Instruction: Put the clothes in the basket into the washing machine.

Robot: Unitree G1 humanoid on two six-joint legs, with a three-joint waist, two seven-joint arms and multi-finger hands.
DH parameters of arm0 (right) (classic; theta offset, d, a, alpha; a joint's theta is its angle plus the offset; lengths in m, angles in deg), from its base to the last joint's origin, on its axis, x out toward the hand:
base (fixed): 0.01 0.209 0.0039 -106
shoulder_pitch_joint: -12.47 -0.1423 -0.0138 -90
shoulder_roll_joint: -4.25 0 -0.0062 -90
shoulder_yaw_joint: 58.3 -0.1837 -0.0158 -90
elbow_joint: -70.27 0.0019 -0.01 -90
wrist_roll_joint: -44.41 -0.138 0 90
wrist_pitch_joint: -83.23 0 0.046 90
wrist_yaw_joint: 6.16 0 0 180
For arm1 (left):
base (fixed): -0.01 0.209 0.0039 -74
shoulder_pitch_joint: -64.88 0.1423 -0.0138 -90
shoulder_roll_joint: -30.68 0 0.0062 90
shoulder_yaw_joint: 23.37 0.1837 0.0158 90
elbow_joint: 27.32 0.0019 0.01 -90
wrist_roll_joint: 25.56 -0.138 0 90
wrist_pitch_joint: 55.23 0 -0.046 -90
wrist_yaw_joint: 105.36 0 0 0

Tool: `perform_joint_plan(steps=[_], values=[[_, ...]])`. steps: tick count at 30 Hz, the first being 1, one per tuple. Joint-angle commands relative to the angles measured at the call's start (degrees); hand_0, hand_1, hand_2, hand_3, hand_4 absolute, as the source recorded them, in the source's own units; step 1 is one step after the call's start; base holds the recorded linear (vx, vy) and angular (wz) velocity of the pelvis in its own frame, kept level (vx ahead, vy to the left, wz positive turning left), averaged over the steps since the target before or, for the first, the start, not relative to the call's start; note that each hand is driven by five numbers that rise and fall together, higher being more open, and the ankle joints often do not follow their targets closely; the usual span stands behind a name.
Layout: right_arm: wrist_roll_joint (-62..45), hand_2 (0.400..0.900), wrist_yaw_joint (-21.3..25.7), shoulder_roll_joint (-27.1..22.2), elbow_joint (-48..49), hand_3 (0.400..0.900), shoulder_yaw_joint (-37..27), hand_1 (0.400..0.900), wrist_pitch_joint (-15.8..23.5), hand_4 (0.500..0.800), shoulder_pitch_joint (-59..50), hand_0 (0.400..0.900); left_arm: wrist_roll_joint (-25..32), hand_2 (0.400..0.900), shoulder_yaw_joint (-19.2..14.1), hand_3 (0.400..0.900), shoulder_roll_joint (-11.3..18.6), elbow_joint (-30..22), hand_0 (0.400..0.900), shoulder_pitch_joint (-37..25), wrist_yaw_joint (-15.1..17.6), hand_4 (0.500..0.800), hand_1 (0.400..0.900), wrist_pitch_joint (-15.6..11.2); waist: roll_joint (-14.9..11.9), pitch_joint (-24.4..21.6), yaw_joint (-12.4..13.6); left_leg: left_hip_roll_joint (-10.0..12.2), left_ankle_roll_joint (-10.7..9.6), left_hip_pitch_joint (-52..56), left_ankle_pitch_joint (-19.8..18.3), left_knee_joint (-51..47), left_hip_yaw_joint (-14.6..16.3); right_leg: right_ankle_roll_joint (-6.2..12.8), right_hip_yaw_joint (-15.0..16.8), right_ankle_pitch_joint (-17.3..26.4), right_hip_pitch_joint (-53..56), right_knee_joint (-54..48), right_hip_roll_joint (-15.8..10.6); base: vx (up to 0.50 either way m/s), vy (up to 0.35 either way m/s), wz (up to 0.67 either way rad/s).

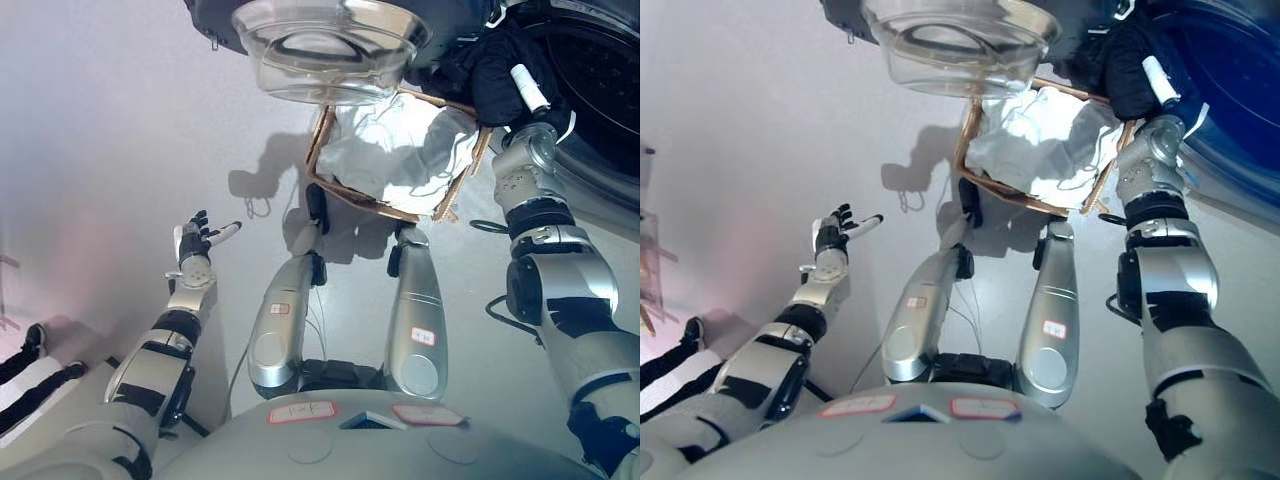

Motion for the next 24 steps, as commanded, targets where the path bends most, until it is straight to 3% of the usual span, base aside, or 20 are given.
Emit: perform_joint_plan(steps=[1, 9, 13, 18, 24], values=[[-1.8, 0.4, 4.3, -11.9, 2.9, 0.4, -1.9, 0.4, 10.4, 0.5, -7.3, 0.4, -0.2, 0.9, 0.3, 0.9, -0.8, 2.5, 0.9, 3.3, 1.1, 0.8, 0.9, -2.1, 2.4, -7.0, -1.5, -2.1, -3.8, 2.4, -6.6, 1.3, -3.4, -2.07, -0.7, 8.3, 7.0, -14.1, 2.8, 0.08, -0.013, 0.03], [3.3, 0.4, 10.8, -16.6, 6.6, 0.4, -3.6, 0.4, 12.6, 0.5, -8.4, 0.4, -0.4, 0.9, 1.3, 0.9, -2.6, 2.0, 0.9, 5.3, 1.0, 0.8, 0.9, -2.0, 5.6, -8.9, -1.0, -1.9, -4.6, 6.0, -4.6, -2.7, -4.2, -2.29, -1.0, 7.5, 9.9, -15.5, 3.0, 0.05, -0.02, 0.03], [7.1, 0.4, 16.5, -15.9, 10.5, 0.4, -6.6, 0.4, 13.9, 0.5, -5.7, 0.4, -1.6, 0.9, 1.7, 0.9, -3.6, 1.9, 0.9, 5.7, 1.7, 0.8, 0.9, -1.5, 6.5, -9.4, -1.4, -1.7, -4.8, 7.1, -4.1, -3.4, -4.5, -2.42, -1.2, 7.7, 11.2, -16.1, 3.4, 0.05, -0.034, -0.01], [8.4, 0.4, 17.3, -13.0, 15.1, 0.4, -9.6, 0.4, 13.8, 0.5, 1.6, 0.4, -2.6, 0.9, 1.6, 0.9, -4.8, 2.1, 0.9, 6.0, 2.0, 0.8, 0.9, -0.7, 6.8, -10.1, -3.3, -1.8, -4.6, 9.2, -5.2, -3.9, -4.4, -2.47, -0.3, 7.2, 12.8, -16.4, 3.6, 0.05, -0.002, -0.13], [11.8, 0.4, 19.7, -14.8, 16.1, 0.4, -11.6, 0.4, 13.1, 0.5, 4.7, 0.4, -3.0, 0.9, 1.3, 0.9, -5.0, 1.0, 0.9, 6.5, 1.6, 0.8, 0.9, -0.9, 7.1, -11.8, -4.2, -1.9, -4.6, 11.0, -5.7, -4.4, -3.4, -2.15, 0.6, 8.7, 15.1, -19.7, 2.8, 0.03, 0.015, -0.15]])
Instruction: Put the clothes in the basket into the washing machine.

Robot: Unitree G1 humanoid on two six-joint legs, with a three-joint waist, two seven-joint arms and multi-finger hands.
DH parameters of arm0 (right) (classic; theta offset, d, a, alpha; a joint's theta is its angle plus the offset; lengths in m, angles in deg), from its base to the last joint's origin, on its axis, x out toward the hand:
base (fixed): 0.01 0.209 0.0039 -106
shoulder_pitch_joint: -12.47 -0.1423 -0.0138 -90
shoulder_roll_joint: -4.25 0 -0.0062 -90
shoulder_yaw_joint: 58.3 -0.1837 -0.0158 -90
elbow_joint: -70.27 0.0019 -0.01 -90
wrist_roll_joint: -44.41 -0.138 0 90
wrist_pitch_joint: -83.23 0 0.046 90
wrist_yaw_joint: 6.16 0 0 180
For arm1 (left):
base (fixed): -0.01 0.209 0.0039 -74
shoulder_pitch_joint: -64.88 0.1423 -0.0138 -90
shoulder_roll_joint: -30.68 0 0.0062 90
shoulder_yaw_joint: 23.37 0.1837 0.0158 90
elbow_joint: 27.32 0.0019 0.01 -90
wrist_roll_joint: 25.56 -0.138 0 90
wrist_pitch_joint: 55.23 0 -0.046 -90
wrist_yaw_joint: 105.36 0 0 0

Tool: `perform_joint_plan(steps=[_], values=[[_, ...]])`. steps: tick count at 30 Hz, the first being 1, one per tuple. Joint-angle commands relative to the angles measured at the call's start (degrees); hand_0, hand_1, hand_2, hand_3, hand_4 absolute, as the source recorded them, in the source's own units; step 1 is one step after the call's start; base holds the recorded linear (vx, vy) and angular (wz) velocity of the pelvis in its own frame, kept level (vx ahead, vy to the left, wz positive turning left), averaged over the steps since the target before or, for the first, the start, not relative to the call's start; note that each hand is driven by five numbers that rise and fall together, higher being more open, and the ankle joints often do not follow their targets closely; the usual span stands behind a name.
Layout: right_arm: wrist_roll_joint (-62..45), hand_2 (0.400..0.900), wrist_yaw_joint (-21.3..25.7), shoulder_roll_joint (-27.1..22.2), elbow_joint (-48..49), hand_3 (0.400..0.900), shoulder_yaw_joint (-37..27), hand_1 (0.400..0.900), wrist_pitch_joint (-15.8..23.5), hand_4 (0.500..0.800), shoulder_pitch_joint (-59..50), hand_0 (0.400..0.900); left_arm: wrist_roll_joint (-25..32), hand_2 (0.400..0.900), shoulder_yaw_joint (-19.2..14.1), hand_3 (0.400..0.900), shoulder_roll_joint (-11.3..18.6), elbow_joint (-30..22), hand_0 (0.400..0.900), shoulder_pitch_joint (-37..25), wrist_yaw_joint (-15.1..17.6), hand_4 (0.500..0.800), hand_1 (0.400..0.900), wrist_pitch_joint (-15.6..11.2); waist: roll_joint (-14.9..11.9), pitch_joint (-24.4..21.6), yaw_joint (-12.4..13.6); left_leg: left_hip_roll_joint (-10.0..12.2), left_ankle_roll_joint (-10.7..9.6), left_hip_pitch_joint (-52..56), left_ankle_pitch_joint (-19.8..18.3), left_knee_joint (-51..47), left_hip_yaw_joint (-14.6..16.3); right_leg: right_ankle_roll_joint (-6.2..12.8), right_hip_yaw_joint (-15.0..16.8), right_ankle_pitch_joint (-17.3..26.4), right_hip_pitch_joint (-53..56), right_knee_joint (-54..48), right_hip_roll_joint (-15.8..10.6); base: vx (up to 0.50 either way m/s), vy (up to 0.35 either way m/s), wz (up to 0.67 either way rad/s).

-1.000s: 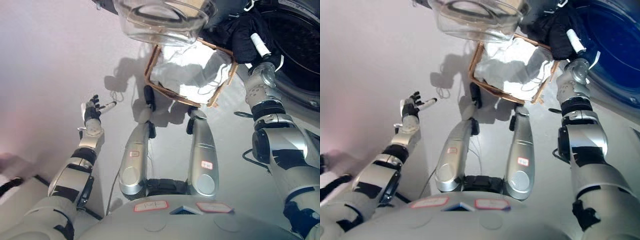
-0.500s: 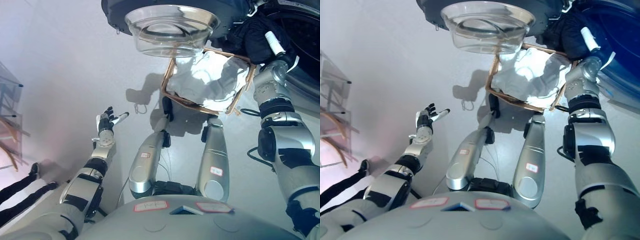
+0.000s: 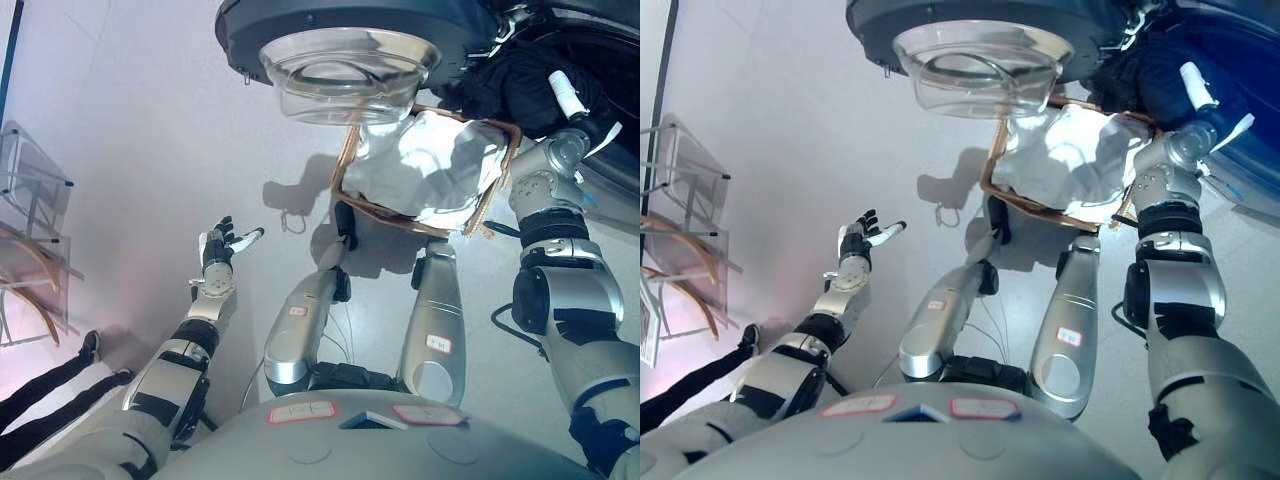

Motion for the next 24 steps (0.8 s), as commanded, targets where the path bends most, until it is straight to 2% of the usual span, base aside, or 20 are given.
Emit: perform_joint_plan(steps=[1, 10, 11, 13, 14, 16, 20, 24], values=[[3.9, 0.4, 8.0, -13.8, 8.0, 0.4, -4.7, 0.4, 12.9, 0.5, 0.3, 0.4, -1.6, 0.9, 0.5, 0.9, -0.9, 4.4, 0.9, 3.4, 2.3, 0.8, 0.9, -0.3, 0.1, -10.3, -4.1, -0.8, -4.1, 5.4, -6.3, 0.1, -2.2, -2.84, 0.2, 9.5, 11.6, -18.7, 3.3, 0.06, -0.008, -0.19], [7.7, 0.4, 10.0, -15.4, 11.9, 0.4, -6.8, 0.4, 10.9, 0.5, 5.3, 0.4, -2.5, 0.9, -0.3, 0.9, -1.1, 3.8, 0.9, 5.2, 2.0, 0.8, 0.9, 1.0, -0.7, -11.9, -5.2, -0.6, -4.3, 9.1, -7.4, 0.2, -2.6, -3.05, 0.5, 9.1, 16.2, -20.4, 3.2, 0.02, -0.014, -0.05], [7.2, 0.4, 9.3, -15.9, 11.6, 0.4, -6.6, 0.4, 10.9, 0.5, 4.8, 0.4, -2.5, 0.9, -0.5, 0.9, -0.8, 3.8, 0.9, 5.3, 2.0, 0.8, 0.9, 1.0, -0.7, -12.1, -5.2, -0.7, -4.3, 9.3, -7.4, 0.2, -2.7, -3.03, 0.5, 9.3, 16.4, -20.8, 3.2, -0.03, -0.015, -0.1], [1.1, 0.4, 3.5, -17.2, 6.6, 0.4, -4.1, 0.4, 10.4, 0.5, 2.0, 0.4, -1.5, 0.9, -1.2, 0.9, -0.1, 3.8, 0.9, 5.7, 1.6, 0.8, 0.9, 0.8, -1.2, -12.1, -4.8, -0.6, -4.4, 9.3, -7.4, 0.0, -2.2, -2.97, 0.7, 9.7, 16.3, -21.4, 3.4, -0.05, -0.034, -0.17], [0.6, 0.4, 3.0, -17.6, 6.0, 0.4, -3.8, 0.4, 10.6, 0.5, 1.5, 0.4, -1.5, 0.9, -1.3, 0.9, -0.2, 3.8, 0.9, 5.7, 1.6, 0.8, 0.9, 0.8, -1.2, -12.1, -4.8, -0.6, -4.4, 9.3, -7.4, 0.1, -2.0, -2.98, 0.9, 9.7, 16.2, -21.5, 3.5, -0.08, -0.045, -0.18], [-3.8, 0.4, -1.7, -17.9, 3.2, 0.4, -0.4, 0.4, 10.2, 0.5, -2.2, 0.4, 0.8, 0.9, -2.0, 0.9, 0.5, 3.2, 0.9, 5.8, 1.6, 0.8, 0.9, 0.3, -1.5, -11.3, -3.9, -0.4, -4.5, 8.4, -7.0, 0.2, -1.0, -2.91, 1.3, 10.3, 14.8, -21.1, 3.7, -0.09, -0.042, -0.19], [-6.1, 0.4, -3.5, -19.3, -0.2, 0.4, 1.6, 0.4, 9.9, 0.5, -7.1, 0.4, 2.7, 0.9, -1.7, 0.9, 0.4, 3.0, 0.9, 5.7, 1.2, 0.8, 0.9, -0.2, -1.0, -9.4, -2.7, -0.5, -4.3, 5.3, -6.3, 0.8, -0.7, -3.1, 1.4, 10.2, 10.6, -18.5, 4.2, -0.11, -0.065, 0.02], [-4.5, 0.4, -3.6, -23.2, -2.6, 0.4, 4.8, 0.4, 7.5, 0.5, -12.3, 0.4, 5.1, 0.9, -0.9, 0.9, 0.3, 0.0, 0.9, 6.2, 0.9, 0.8, 0.9, -1.0, 1.1, -4.9, -1.4, -0.2, -4.7, 0.7, -5.0, 1.8, -0.7, -3.55, -0.1, 7.6, 4.3, -12.2, 4.4, -0.06, -0.056, 0.2]])
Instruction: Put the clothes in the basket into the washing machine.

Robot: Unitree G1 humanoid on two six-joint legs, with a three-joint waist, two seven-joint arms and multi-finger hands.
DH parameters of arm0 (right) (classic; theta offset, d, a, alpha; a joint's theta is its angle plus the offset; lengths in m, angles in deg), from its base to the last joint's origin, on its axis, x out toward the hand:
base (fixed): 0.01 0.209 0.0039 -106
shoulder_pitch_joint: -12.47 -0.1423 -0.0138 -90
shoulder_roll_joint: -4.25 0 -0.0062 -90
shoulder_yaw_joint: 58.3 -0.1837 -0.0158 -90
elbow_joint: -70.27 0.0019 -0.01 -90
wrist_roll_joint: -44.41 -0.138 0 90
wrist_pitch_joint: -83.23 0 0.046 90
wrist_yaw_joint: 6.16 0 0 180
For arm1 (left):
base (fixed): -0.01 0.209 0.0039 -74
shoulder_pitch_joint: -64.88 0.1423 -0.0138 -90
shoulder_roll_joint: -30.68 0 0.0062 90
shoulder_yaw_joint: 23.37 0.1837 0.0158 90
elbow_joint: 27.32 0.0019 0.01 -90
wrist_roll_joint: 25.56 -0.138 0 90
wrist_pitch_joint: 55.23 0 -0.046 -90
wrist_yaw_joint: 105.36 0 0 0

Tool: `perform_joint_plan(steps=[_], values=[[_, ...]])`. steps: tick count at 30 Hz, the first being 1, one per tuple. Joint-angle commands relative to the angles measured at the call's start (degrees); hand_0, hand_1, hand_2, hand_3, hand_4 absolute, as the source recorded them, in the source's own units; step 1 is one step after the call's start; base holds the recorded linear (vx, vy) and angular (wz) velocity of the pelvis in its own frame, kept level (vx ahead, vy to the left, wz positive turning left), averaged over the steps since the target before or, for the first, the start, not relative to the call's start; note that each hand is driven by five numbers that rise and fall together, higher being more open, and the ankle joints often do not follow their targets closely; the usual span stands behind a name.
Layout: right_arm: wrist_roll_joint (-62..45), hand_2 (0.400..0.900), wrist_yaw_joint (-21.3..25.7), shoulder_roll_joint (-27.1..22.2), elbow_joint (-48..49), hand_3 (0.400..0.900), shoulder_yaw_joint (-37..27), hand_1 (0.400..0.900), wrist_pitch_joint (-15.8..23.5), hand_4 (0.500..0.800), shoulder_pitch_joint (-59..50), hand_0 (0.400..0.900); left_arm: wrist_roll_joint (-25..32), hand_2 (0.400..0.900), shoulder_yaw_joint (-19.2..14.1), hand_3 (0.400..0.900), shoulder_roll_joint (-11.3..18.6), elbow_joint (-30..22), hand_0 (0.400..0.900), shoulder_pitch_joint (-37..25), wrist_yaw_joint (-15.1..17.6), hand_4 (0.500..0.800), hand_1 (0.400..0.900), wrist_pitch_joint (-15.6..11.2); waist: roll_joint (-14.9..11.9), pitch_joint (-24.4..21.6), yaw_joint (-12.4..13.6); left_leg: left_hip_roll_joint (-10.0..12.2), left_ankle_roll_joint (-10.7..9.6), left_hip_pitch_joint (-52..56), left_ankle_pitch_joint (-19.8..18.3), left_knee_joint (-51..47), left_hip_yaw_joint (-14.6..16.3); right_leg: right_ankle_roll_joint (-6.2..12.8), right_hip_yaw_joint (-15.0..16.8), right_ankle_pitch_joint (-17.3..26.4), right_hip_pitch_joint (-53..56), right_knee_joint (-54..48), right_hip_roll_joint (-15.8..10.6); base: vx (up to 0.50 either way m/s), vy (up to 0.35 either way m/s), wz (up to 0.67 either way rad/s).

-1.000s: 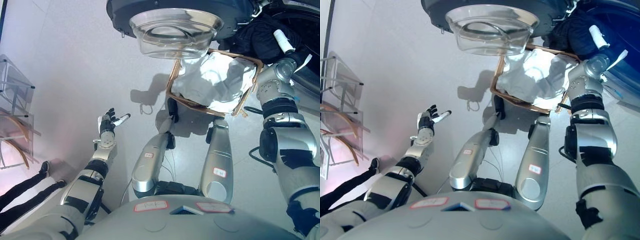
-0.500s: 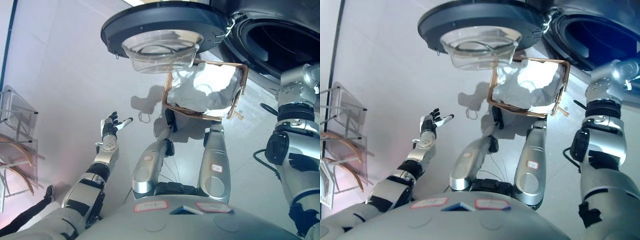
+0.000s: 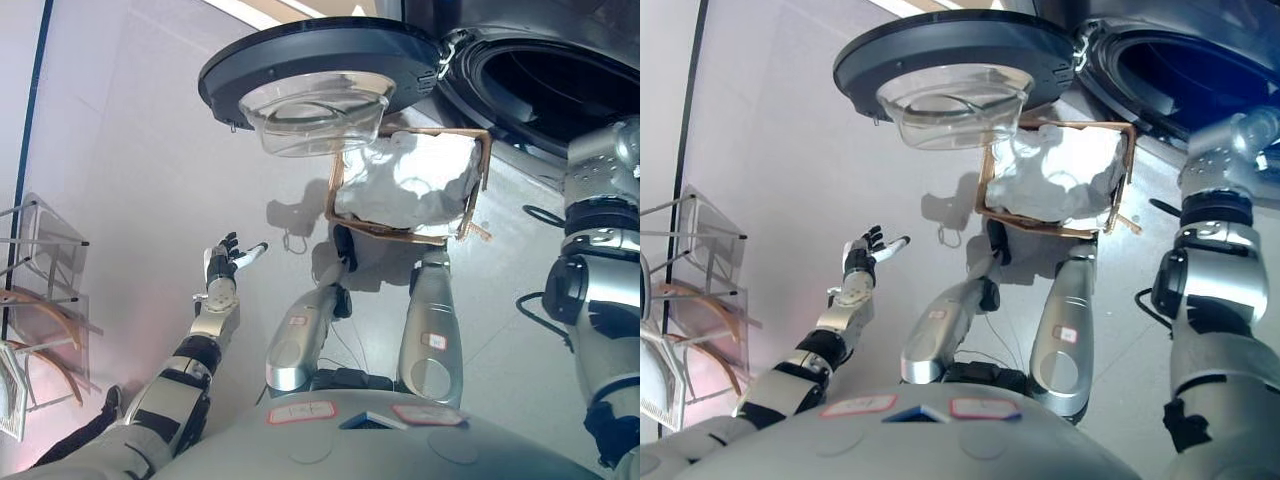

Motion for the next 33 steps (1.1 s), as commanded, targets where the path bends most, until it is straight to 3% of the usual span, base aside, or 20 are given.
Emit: perform_joint_plan(steps=[1, 5, 6, 7, 9, 11, 13, 20, 26, 29, 33], values=[[3.6, 0.4, -0.3, -12.8, 3.5, 0.4, 5.7, 0.4, 4.9, 0.5, -6.1, 0.4, 2.6, 0.9, -0.9, 0.9, 1.4, 2.8, 0.9, 1.2, 1.4, 0.8, 0.9, -1.2, 0.1, -1.9, 0.2, 0.1, -4.5, -0.1, -3.3, 1.6, -1.0, -5.45, -4.3, 6.3, 5.4, -11.3, 3.6, -0.07, -0.075, 0.31], [5.9, 0.4, 1.0, -15.5, 2.9, 0.4, 7.5, 0.4, 4.6, 0.5, -9.0, 0.4, 3.7, 0.9, -1.5, 0.9, 1.5, 0.7, 0.9, 1.2, 1.6, 0.8, 0.9, -2.2, 0.6, 0.2, 0.6, 0.1, -5.1, -3.3, -2.8, 3.6, -1.6, -6.26, -4.6, 4.4, 1.2, -6.4, 3.6, -0.01, -0.072, 0.36], [9.3, 0.547, 1.3, -17.0, 1.2, 0.547, 9.7, 0.547, 2.8, 0.588, -9.8, 0.547, 3.4, 0.9, -1.6, 0.9, 1.9, 0.1, 0.9, 1.5, 1.7, 0.8, 0.9, -2.4, 0.3, -0.1, 1.1, 0.1, -5.4, -3.3, -2.5, 3.2, -1.9, -6.35, -4.9, 3.9, 0.9, -6.0, 3.7, 0.06, -0.076, 0.25], [10.8, 0.9, 1.1, -17.8, 0.8, 0.9, 11.3, 0.9, 2.1, 0.8, -10.8, 0.9, 3.2, 0.9, -1.6, 0.9, 2.0, -0.2, 0.9, 1.6, 1.9, 0.8, 0.9, -2.6, 0.2, -0.2, 1.2, 0.1, -5.4, -3.3, -2.3, 2.9, -2.0, -6.42, -5.0, 3.8, 0.7, -6.0, 3.8, 0.09, -0.056, 0.12], [14.6, 0.9, 0.3, -19.1, -1.4, 0.9, 15.1, 0.9, -0.2, 0.8, -12.7, 0.9, 3.0, 0.9, -1.7, 0.9, 2.4, -0.8, 0.9, 1.6, 2.3, 0.8, 0.9, -2.8, -0.3, -0.3, 1.5, 0.2, -5.6, -2.9, -1.9, 2.0, -2.3, -6.53, -5.4, 3.6, 1.0, -6.0, 4.0, 0.04, -0.038, 0.02], [24.9, 0.9, -2.0, -22.2, -4.4, 0.9, 24.3, 0.9, -4.5, 0.8, -15.8, 0.9, 2.3, 0.9, -2.0, 0.9, 3.4, -1.5, 0.9, 1.4, 2.5, 0.8, 0.9, -3.2, -1.3, -0.2, 1.7, 0.4, -5.9, -2.4, -1.4, 1.1, -2.4, -6.61, -5.8, 3.9, 1.5, -6.4, 4.3, 0.02, -0.041, -0.02], [27.2, 0.9, -2.0, -22.2, -4.5, 0.9, 27.2, 0.9, -5.4, 0.8, -16.9, 0.9, 2.1, 0.9, -2.3, 0.9, 3.5, -2.2, 0.9, 1.2, 3.0, 0.8, 0.9, -3.7, -1.8, 0.0, 1.4, 0.4, -6.0, -1.8, -1.4, 0.6, -2.7, -6.61, -6.2, 4.1, 2.1, -7.0, 4.5, 0.01, -0.036, 0.01], [36.7, 0.9, -11.1, -25.0, -7.8, 0.9, 41.0, 0.9, -7.3, 0.8, -22.6, 0.9, 2.1, 0.9, -2.0, 0.9, 5.0, -2.9, 0.9, 1.0, 0.4, 0.8, 0.9, -4.3, -3.8, -0.6, 1.0, 0.5, -6.0, -1.2, -1.5, 0.4, -3.4, -6.38, -7.2, 5.5, 3.5, -9.1, 4.6, 0.0, 0.007, -0.02], [34.4, 0.9, -14.8, -25.2, -6.4, 0.9, 41.1, 0.9, -6.3, 0.8, -21.0, 0.9, 2.4, 0.9, -2.3, 0.9, 5.4, -1.0, 0.9, 0.4, -1.3, 0.8, 0.9, -3.8, -5.2, -0.7, 0.7, 0.6, -5.7, -1.0, -1.7, 0.5, -3.7, -6.27, -7.5, 6.1, 4.1, -9.8, 4.5, 0.0, 0.003, -0.01], [29.2, 0.9, -16.0, -23.6, -4.2, 0.9, 36.3, 0.9, -5.0, 0.8, -16.8, 0.9, 2.5, 0.9, -2.5, 0.9, 5.2, 0.0, 0.9, 0.3, -1.7, 0.8, 0.9, -3.5, -5.7, -0.5, 0.6, 0.5, -5.5, -0.6, -2.0, 0.8, -3.9, -6.3, -7.5, 6.0, 4.8, -10.0, 4.5, 0.01, 0.013, -0.03], [19.5, 0.9, -17.2, -17.2, -1.1, 0.9, 26.9, 0.9, -2.6, 0.8, -9.2, 0.9, 2.5, 0.9, -2.7, 0.9, 4.8, 2.0, 0.9, 0.3, -2.6, 0.8, 0.9, -2.8, -6.1, -0.7, 0.7, 0.4, -5.1, 0.5, -2.8, 1.1, -3.9, -6.14, -7.4, 6.2, 6.3, -10.7, 4.3, 0.01, 0.031, -0.03]])
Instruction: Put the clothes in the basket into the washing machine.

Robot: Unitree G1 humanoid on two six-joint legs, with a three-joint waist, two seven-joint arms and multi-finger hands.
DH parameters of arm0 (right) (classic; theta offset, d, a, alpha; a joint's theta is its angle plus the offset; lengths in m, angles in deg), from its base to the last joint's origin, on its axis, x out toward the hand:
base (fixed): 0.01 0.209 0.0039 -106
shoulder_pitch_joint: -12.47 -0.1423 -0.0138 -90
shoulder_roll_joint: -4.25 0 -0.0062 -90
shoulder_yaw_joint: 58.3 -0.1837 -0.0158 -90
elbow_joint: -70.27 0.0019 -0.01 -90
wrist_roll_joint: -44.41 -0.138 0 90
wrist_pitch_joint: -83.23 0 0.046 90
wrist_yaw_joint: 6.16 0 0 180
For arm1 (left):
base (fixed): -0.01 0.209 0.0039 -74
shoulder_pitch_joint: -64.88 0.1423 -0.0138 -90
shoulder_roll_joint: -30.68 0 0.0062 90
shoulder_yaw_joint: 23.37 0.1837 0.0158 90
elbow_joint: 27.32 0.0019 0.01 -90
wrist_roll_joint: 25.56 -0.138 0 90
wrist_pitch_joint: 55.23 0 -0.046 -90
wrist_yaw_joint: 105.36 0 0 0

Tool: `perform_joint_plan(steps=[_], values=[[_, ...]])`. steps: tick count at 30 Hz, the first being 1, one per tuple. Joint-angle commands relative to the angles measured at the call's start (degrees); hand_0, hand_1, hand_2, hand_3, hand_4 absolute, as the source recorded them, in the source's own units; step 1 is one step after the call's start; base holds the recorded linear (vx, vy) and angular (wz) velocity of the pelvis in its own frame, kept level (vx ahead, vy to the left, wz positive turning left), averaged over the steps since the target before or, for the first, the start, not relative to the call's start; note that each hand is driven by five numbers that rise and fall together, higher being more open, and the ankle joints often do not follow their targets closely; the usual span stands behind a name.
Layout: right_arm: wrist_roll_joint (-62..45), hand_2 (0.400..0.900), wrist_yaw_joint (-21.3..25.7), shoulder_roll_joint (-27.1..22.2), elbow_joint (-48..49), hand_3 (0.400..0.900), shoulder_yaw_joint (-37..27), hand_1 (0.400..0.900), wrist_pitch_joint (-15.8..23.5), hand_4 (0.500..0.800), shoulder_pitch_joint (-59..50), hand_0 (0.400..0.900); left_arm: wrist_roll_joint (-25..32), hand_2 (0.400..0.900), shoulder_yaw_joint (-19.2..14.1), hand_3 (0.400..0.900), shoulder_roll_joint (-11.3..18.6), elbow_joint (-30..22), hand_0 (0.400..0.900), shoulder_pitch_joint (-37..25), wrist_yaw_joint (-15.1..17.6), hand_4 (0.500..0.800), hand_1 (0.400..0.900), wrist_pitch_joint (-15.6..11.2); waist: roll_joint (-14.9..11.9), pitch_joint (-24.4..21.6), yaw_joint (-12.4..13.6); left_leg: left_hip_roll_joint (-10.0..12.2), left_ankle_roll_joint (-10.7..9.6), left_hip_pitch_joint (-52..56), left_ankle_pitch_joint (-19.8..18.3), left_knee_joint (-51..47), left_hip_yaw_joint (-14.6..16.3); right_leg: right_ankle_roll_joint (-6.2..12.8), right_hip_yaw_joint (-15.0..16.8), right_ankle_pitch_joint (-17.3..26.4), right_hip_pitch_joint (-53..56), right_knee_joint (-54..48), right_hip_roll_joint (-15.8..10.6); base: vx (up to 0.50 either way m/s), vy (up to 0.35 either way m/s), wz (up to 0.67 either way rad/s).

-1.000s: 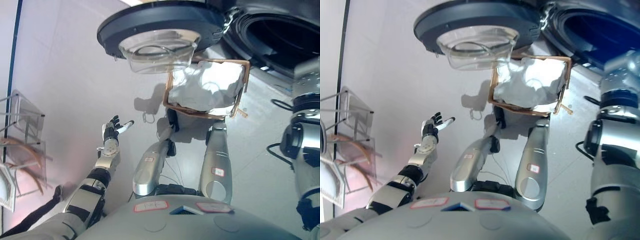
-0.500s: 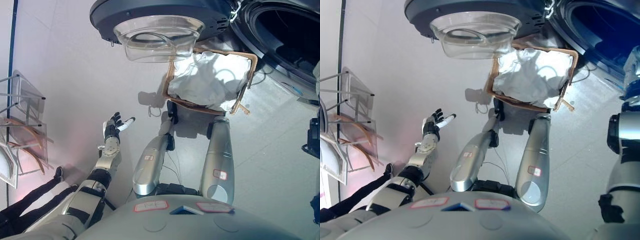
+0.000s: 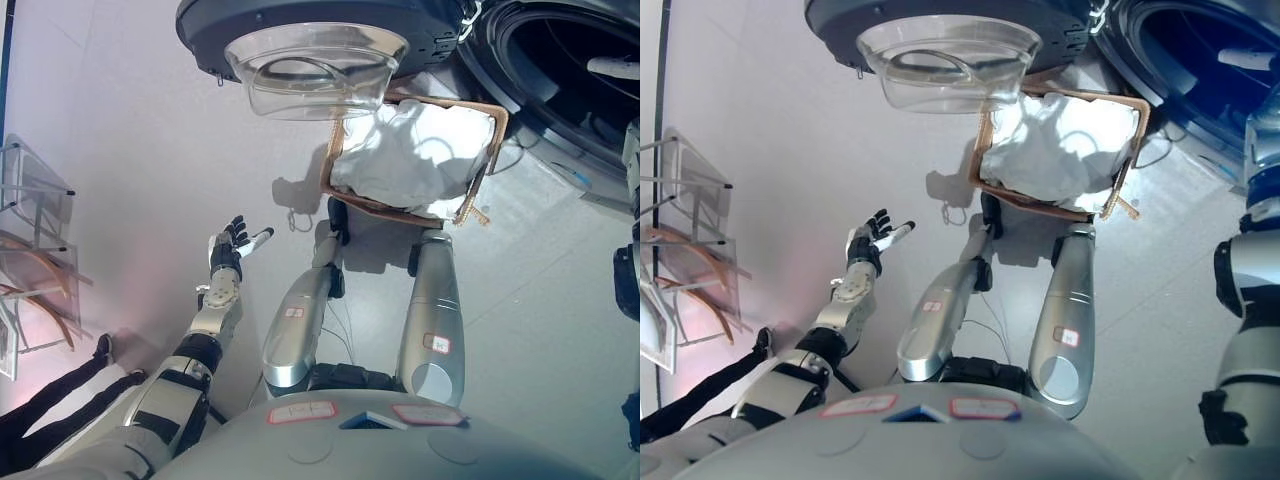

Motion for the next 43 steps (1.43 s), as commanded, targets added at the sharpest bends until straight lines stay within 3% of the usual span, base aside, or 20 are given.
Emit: perform_joint_plan(steps=[1, 10, 17, 23, 27, 43], values=[[-6.7, 0.9, 3.4, -3.8, 6.1, 0.9, -1.8, 0.9, 7.5, 0.8, -3.3, 0.9, 0.8, 0.9, -2.3, 0.9, 4.5, 5.7, 0.9, 0.0, 0.6, 0.8, 0.9, 0.2, -4.4, -4.2, 0.0, -1.2, -2.0, 4.2, -5.5, 1.0, 0.2, -3.99, -3.3, 9.9, 12.0, -19.0, 3.4, 0.02, 0.055, -0.06], [-15.3, 0.9, 3.1, 10.8, 9.8, 0.9, -12.7, 0.9, 9.7, 0.8, 10.1, 0.9, -1.8, 0.9, -2.9, 0.9, 3.3, 10.1, 0.9, -0.5, -0.8, 0.8, 0.9, 2.5, -6.1, -5.4, -0.1, -1.7, -1.0, 8.0, -7.2, 1.2, -0.4, -3.46, -3.8, 12.1, 18.5, -23.6, 2.3, 0.01, 0.048, -0.02], [-19.4, 0.9, 3.1, 24.1, 12.0, 0.9, -17.1, 0.9, 10.7, 0.8, 24.3, 0.9, -7.8, 0.9, -2.7, 0.9, 2.9, 13.4, 0.9, 0.1, -1.4, 0.8, 0.9, 5.5, -9.2, -6.5, -0.9, -2.0, 0.0, 11.5, -9.9, 3.7, -1.1, -3.12, -4.1, 11.9, 23.7, -24.5, 1.5, 0.02, 0.041, -0.04], [-19.0, 0.9, 2.3, 28.4, 11.6, 0.9, -17.4, 0.9, 9.9, 0.8, 30.5, 0.9, -8.8, 0.9, -4.2, 0.9, 3.7, 13.3, 0.9, 0.5, -0.9, 0.8, 0.9, 6.0, -10.1, -3.2, -1.2, -2.6, 1.2, 12.1, -13.0, 9.4, -0.8, -3.15, -4.0, 10.5, 25.2, -20.9, 1.2, -0.04, 0.049, -0.06], [-18.9, 0.9, 2.4, 31.2, 11.4, 0.9, -18.4, 0.9, 10.0, 0.8, 35.3, 0.9, -8.9, 0.9, -5.5, 0.9, 3.7, 13.3, 0.9, 1.5, -0.5, 0.8, 0.9, 5.9, -10.6, -3.5, -1.6, -2.7, 1.7, 13.5, -13.8, 9.6, -0.1, -2.93, -3.4, 10.3, 26.3, -20.6, 1.4, 0.01, 0.045, -0.13], [-7.9, 0.9, -2.7, 37.2, -5.6, 0.9, -20.9, 0.9, 2.7, 0.8, 52.0, 0.9, -14.9, 0.9, -8.6, 0.9, 1.7, 21.0, 0.9, 6.4, -3.3, 0.8, 0.9, 8.4, -13.6, -15.5, -4.3, -1.2, 0.9, 24.8, -13.0, 1.4, 0.5, -1.42, -3.8, 12.1, 37.2, -28.5, 1.9, 0.08, -0.008, -0.06]])
